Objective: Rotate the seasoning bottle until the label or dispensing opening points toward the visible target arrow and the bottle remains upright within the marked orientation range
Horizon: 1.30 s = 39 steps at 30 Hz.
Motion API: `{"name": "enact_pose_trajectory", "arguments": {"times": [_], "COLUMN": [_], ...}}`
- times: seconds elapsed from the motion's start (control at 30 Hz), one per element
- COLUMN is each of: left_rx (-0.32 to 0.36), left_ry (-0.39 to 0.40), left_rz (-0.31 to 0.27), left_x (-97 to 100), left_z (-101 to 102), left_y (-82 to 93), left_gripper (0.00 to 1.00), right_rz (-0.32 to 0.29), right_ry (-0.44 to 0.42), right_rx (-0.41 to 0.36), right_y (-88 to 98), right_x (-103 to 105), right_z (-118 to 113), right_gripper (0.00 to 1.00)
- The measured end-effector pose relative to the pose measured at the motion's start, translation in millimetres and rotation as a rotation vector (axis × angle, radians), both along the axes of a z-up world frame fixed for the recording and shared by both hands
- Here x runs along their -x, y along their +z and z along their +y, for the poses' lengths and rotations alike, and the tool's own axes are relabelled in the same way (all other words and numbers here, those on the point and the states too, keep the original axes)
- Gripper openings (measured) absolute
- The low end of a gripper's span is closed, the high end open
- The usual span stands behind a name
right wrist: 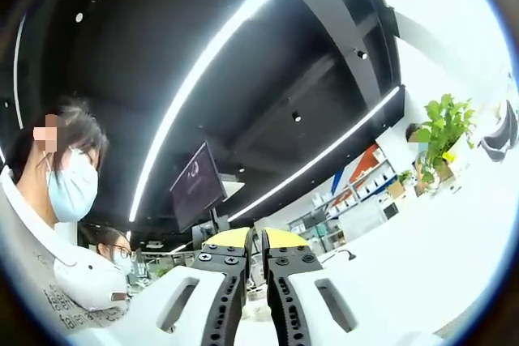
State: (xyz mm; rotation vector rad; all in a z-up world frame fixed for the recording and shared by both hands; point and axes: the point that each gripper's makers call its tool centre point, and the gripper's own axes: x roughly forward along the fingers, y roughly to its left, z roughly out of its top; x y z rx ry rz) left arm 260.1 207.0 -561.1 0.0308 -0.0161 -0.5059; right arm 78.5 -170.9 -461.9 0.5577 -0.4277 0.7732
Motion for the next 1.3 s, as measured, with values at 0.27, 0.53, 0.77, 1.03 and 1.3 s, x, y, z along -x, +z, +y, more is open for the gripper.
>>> {"name": "enact_pose_trajectory", "arguments": {"times": [0.27, 0.53, 0.77, 1.03, 1.3], "left_rx": [-0.040, -0.133, -0.164, -0.263, -0.253], "left_ry": [-0.169, -0.279, -0.428, -0.573, -0.604], "left_rz": [0.033, 0.035, 0.069, 0.044, 0.058], "left_x": [9.2, 13.2, 12.7, 17.4, 5.0], "left_z": [-7.3, -7.9, -13.9, -24.0, -19.8], "left_y": [-1.3, -4.9, -7.1, -8.9, -6.4], "left_gripper": [0.32, 0.32, 0.32, 0.28, 0.18], "right_rz": [0.009, -0.003, -0.029, -0.019, -0.021], "right_ry": [0.037, 0.076, 0.113, 0.130, 0.142], "right_rx": [0.003, 0.030, 0.081, 0.073, 0.075], "right_y": [-2.8, -3.7, -2.3, -5.0, -3.9], "right_x": [-0.9, 3.2, 10.1, 7.4, 8.2], "right_z": [9.3, 20.5, 34.5, 34.2, 37.0], "right_gripper": [0.01, 0.01, 0.01, 0.01, 0.01]}}
